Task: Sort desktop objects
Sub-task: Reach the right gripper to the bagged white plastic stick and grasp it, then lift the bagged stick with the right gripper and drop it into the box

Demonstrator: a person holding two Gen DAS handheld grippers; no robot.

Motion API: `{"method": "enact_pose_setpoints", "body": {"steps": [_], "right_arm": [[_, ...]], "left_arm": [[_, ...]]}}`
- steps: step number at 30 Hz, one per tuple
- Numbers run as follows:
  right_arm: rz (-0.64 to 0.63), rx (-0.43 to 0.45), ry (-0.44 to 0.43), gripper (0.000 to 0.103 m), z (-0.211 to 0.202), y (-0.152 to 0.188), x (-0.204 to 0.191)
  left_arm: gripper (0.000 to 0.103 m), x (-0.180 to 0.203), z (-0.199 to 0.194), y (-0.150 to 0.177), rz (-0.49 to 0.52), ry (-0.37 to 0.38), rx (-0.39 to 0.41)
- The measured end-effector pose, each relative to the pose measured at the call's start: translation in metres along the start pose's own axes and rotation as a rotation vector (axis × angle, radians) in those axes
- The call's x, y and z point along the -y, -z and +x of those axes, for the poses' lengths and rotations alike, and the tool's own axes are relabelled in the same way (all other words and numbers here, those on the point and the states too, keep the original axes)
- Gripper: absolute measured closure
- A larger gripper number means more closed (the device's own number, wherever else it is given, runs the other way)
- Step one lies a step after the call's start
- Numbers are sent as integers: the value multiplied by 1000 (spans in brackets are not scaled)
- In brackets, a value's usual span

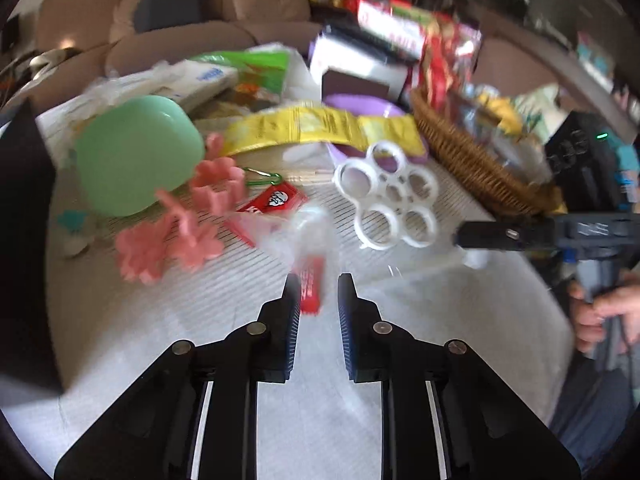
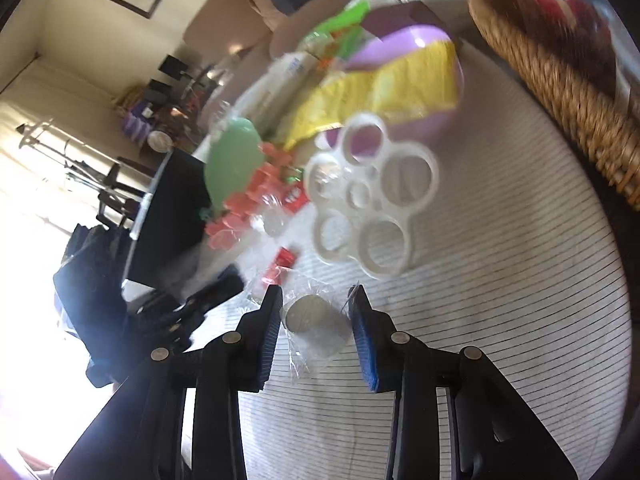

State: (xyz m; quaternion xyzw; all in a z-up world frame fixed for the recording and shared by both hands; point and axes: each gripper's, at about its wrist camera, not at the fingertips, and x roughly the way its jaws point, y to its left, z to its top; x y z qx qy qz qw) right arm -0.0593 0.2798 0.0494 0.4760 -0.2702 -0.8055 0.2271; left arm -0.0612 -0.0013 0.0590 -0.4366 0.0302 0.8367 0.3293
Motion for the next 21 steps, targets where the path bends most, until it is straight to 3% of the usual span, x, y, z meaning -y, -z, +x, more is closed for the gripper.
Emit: {"method": "enact_pose_setpoints", "body": {"steps": [6,8,10,12,13,15,18,21], "right_arm": [[-72,15,32,69,-1,6,-25],[-124,-20,94,69,6,12,-36],[-193,-78,177,64,17,22,-48],[-269,-138,236,54,28,33,-59],[-303,-142,263,45,30,36,-65],[-383,-120,320,36,28,42,-77],[-451,-69,343,31,20,44,-84],[-478,-94,311,31,24,46,-82]], "left_arm": [[86,-16,-57,33,-76,-33,27],[85,-19,-66,43,-62,-70,19],[78,-22,-67,46,-50,-99,0],[47,-21,-66,45,-14,-132,-10],[41,-19,-64,43,13,-149,-7],[27,-14,-57,35,78,-179,-5],[24,-11,-30,16,180,-202,-49],[24,-15,2,1,264,-226,-118]]}}
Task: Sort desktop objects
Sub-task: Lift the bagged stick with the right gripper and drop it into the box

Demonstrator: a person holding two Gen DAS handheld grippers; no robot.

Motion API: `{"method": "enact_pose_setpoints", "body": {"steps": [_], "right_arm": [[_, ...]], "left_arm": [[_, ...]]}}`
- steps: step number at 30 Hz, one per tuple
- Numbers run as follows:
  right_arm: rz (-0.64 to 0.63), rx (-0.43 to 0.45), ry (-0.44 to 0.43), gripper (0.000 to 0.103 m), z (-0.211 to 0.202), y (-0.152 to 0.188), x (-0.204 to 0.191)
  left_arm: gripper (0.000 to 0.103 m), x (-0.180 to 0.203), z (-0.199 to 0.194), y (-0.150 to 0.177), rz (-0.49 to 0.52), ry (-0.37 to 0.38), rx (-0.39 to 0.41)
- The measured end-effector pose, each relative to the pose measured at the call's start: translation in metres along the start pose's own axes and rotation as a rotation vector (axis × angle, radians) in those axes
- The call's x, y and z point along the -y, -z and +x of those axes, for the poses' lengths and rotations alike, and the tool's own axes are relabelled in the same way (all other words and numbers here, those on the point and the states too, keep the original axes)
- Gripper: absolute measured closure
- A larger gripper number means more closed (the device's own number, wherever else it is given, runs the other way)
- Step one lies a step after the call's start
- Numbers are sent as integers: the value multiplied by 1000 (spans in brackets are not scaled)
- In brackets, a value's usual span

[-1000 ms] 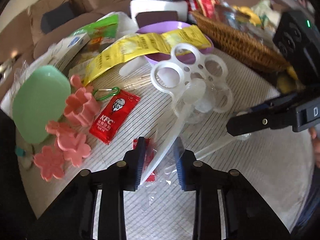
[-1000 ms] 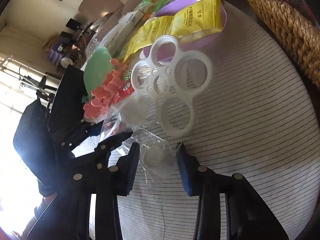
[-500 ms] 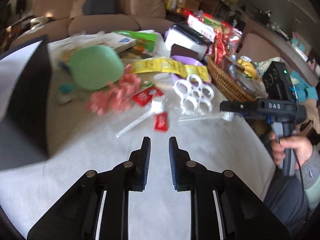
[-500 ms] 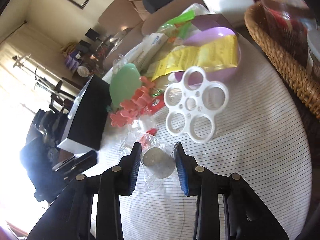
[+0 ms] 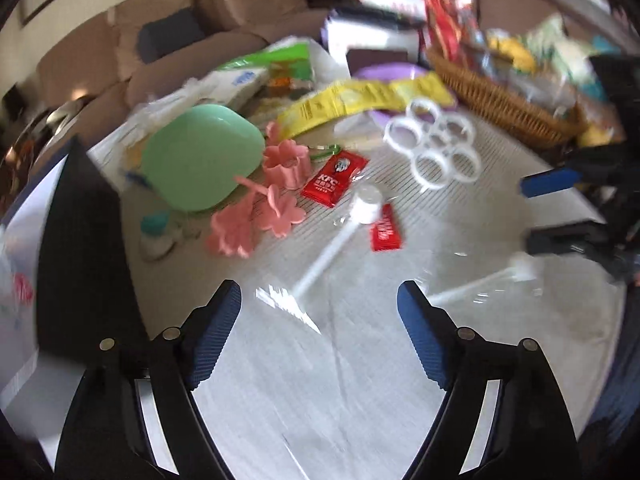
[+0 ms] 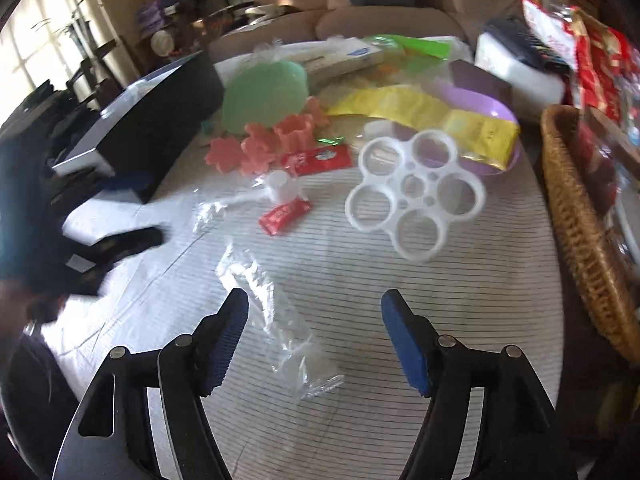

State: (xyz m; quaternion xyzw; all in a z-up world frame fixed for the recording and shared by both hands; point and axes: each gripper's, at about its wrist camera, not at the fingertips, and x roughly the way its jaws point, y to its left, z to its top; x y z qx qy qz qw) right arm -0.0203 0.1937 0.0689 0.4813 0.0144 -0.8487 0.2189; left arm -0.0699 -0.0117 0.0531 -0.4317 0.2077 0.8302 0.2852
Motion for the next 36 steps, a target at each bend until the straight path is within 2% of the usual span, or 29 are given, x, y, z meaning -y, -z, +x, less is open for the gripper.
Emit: {"method": "enact_pose_setpoints", "body": {"steps": [5,6,7,8,9,10,14,16,19,23,27,29,31,33,36], "right_arm": [[-175,-67,19,31,22,4,-18],[-211,-82,30,31,28,6,-22],[-244,-97,47,33,34,8,-24],[-274,-114,59,35,40,10,-26],[-288,-130,53,54,45,11,-27],[-288,-144,37,80,49,11,-26],[-272,-124,5,86,50,7,-25],[-244,-101,-29,89,45,3,-24],[-196,-59,-80,89,33,-1,-24],[-111,-1,-146,89,15,-14,-30],[-17,52,-251,89,3,-37,-58],[16,58,-310,89,2,-58,-81],[14,57,-354,89,-2,-78,-110],[-5,62,-418,89,-6,-107,-146],[-12,60,-470,89,1,-153,-189]], "left_arm": [[26,10,36,-9,157,32,-73],[33,11,41,-8,172,37,-87],[44,11,46,-8,171,42,-103],[70,10,51,-9,151,59,-122],[85,6,53,-9,107,88,-130],[86,1,52,-10,51,99,-122],[94,-14,42,-2,-136,164,-67],[95,-22,28,9,-230,207,-23],[95,-34,1,20,-324,244,44],[95,-56,-52,28,-399,243,130],[94,-94,-106,35,-474,204,187],[94,-119,-127,39,-499,146,194],[94,-144,-140,43,-512,87,189],[94,-168,-148,45,-528,42,177],[94,-202,-151,44,-542,-19,146]]}}
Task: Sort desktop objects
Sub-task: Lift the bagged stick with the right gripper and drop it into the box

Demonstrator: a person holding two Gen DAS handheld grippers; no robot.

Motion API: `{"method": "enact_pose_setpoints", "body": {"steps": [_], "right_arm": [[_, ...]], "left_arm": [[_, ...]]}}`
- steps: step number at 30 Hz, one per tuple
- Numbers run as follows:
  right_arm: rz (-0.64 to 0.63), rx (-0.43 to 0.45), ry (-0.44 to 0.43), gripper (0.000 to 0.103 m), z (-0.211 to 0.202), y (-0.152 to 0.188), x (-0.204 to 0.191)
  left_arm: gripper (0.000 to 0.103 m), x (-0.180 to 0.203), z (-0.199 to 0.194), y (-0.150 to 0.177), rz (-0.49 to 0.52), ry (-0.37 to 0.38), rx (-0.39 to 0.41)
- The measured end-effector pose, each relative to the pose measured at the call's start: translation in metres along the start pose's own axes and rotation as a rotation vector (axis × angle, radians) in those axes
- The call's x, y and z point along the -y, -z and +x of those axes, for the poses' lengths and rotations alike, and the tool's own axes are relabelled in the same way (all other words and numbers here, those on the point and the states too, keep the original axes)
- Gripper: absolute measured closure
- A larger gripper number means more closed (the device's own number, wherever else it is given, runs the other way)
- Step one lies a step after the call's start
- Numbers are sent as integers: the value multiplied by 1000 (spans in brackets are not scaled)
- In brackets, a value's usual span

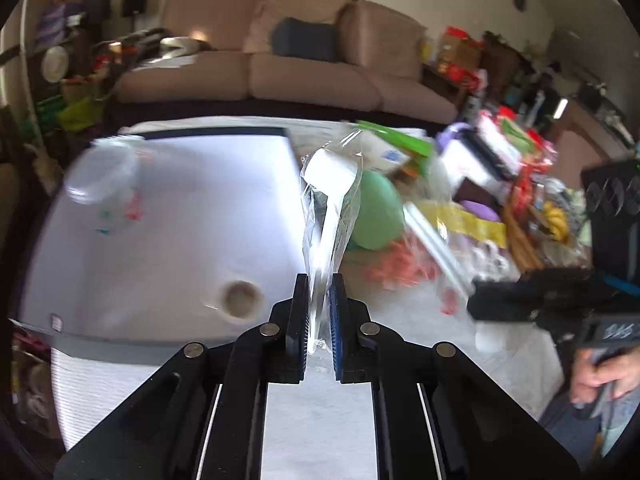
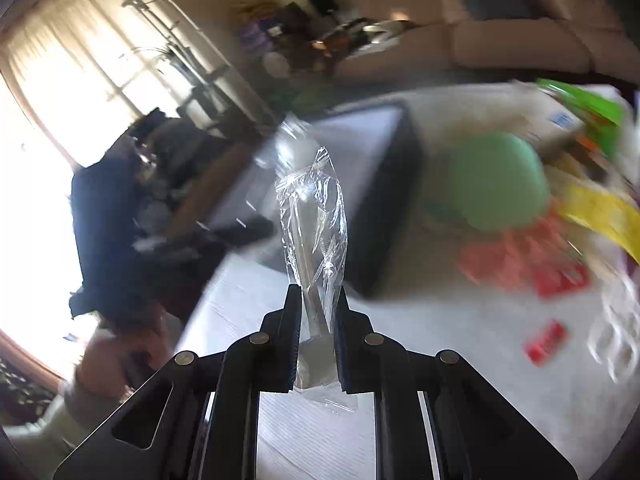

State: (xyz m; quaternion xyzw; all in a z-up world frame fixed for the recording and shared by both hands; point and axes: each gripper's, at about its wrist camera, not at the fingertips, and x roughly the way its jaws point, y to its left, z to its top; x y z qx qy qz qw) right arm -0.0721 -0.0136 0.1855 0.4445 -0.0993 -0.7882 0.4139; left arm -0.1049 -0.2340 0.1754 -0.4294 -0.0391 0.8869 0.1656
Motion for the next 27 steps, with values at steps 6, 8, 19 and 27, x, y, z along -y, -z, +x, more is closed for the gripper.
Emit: {"method": "enact_pose_setpoints", "body": {"steps": [6,8,19,27], "right_arm": [[91,20,34,89,77,-83,-10],[147,25,83,89,106,-103,-1],[101,-31,263,45,156,-141,25],[110,-8,247,45,128,-133,23]], "left_arm": [[94,-40,32,-38,-45,-68,-37],[94,-49,51,-46,-66,-79,-55],[50,-81,97,-77,-149,-131,-89],[49,-84,62,-74,-138,-180,-77]]}}
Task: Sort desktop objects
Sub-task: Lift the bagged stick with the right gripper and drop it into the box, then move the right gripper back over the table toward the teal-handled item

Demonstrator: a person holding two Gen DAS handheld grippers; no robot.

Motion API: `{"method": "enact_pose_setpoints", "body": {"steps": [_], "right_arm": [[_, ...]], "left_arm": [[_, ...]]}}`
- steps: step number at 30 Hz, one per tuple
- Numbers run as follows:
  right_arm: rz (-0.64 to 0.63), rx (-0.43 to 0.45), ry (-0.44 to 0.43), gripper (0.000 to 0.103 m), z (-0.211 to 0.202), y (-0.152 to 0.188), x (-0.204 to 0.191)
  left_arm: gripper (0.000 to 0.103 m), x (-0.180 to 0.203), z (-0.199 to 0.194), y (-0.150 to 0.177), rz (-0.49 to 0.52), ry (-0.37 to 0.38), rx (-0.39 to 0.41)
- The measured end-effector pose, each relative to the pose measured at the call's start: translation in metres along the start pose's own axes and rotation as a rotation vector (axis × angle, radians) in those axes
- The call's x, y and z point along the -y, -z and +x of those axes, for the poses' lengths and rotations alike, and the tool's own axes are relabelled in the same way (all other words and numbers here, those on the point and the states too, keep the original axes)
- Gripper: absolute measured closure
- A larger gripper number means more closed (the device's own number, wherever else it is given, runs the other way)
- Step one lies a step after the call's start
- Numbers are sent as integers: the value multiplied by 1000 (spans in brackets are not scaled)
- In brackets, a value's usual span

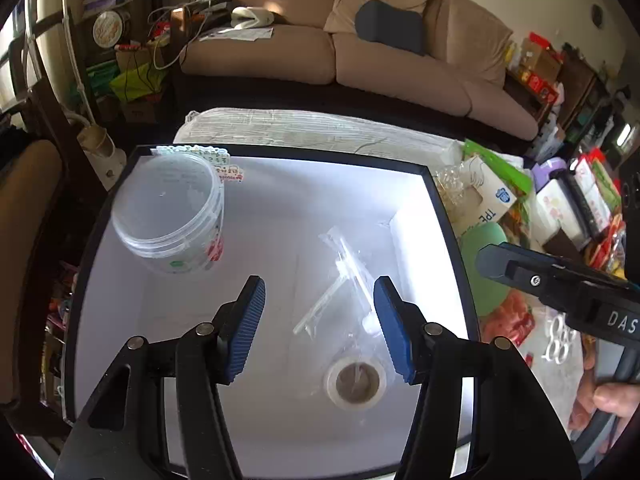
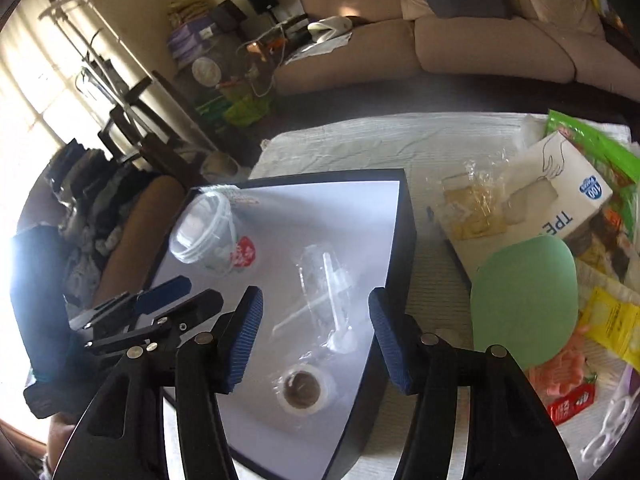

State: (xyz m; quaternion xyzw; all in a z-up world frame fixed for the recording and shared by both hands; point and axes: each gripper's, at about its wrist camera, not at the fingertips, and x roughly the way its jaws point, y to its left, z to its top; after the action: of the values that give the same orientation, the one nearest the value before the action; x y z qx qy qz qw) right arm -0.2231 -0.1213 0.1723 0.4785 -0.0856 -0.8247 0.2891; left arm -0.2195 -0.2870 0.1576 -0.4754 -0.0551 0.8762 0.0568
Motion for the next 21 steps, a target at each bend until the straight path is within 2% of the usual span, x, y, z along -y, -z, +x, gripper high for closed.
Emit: {"method": "enact_pose_setpoints", "body": {"steps": [2,3,5,11,13,15,18,21], "right_arm": [[-7,2,-4,45,-6,4,-2],[-14,0,-4,45,-10,6,-3],[-25,-5,-12,45,-16,10,-4],[-67,-24,-10,45,-26,20,-8],[-77,-31,-31,45,-34,30,-6],[-112,-31,-28,45,-47,46,-2],[-162,-21,-7,42,-73,77,12],[-172,18,59,35,-108,114,45]], "left_arm": [[48,1,-9,2,5,-1,6],[43,2,-13,4,8,-1,7],[40,3,-16,6,13,-7,10],[40,0,-27,20,-4,10,35],[34,12,-39,33,33,49,71],[16,33,-55,53,94,75,123],[2,62,-72,79,136,131,186],[0,93,-78,105,144,241,197]]}}
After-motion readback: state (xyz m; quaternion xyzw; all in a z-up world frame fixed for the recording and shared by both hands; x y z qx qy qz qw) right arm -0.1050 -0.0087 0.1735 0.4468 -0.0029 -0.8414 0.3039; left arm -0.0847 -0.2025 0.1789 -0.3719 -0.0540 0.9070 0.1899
